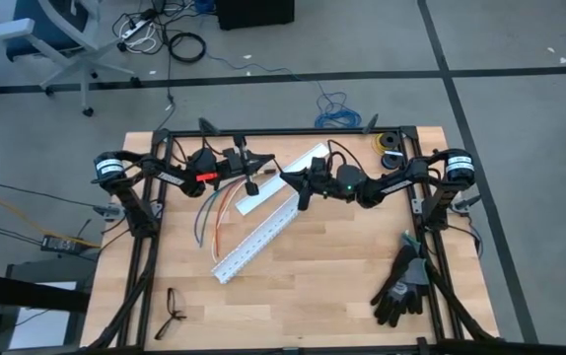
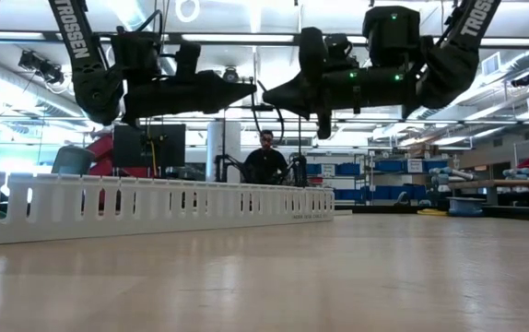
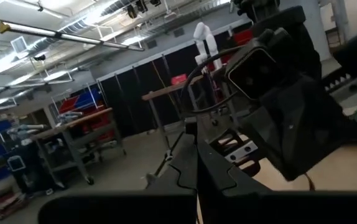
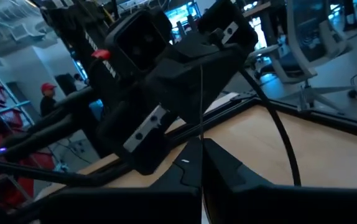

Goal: Ziptie cables
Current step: Wrap the cable wires with the black zip tie

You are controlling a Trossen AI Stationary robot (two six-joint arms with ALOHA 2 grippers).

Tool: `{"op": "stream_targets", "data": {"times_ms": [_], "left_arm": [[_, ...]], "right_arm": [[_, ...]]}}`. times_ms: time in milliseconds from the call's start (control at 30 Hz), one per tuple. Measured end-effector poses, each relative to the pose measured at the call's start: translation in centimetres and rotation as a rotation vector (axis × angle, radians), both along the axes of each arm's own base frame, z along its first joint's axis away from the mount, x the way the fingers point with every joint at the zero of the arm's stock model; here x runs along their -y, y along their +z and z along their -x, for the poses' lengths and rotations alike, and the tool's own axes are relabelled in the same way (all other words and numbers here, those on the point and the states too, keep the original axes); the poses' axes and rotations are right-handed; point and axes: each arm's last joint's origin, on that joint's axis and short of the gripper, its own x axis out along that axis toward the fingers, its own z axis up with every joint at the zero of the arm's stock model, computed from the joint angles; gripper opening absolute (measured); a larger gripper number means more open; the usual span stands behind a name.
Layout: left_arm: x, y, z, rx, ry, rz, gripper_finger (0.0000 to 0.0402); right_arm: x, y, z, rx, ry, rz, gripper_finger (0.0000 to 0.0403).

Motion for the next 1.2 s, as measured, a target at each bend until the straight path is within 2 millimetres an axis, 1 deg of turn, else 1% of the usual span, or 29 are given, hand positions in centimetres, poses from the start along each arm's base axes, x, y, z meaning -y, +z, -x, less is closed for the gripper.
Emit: {"op": "stream_targets", "data": {"times_ms": [267, 367, 567, 833, 967, 1200], "left_arm": [[0.0, -0.3, -0.1, -0.039, 0.048, -0.029, 0.0], [0.5, -0.5, -0.4, -0.075, 0.062, -0.084, 0.0], [1.5, -0.5, -0.8, -0.087, 0.055, -0.158, 0.0], [2.3, -0.5, -1.1, -0.088, 0.056, -0.165, 0.0], [2.7, -0.5, -1.3, -0.097, 0.079, -0.206, 0.0], [2.9, -0.5, -1.3, -0.106, 0.137, -0.222, 0.0]], "right_arm": [[0.6, 0.0, 0.1, 0.006, 0.001, -0.024, 0.0], [0.9, 0.0, 0.1, 0.006, -0.004, -0.027, 0.0], [0.8, 0.0, 0.1, 0.006, 0.03, -0.03, 0.0], [-0.2, 0.0, -0.1, 0.023, 0.071, -0.104, 0.0], [-0.9, 0.0, -0.1, 0.027, 0.084, -0.131, 0.0], [-1.1, 0.0, -0.2, 0.034, 0.038, -0.149, 0.0]]}}
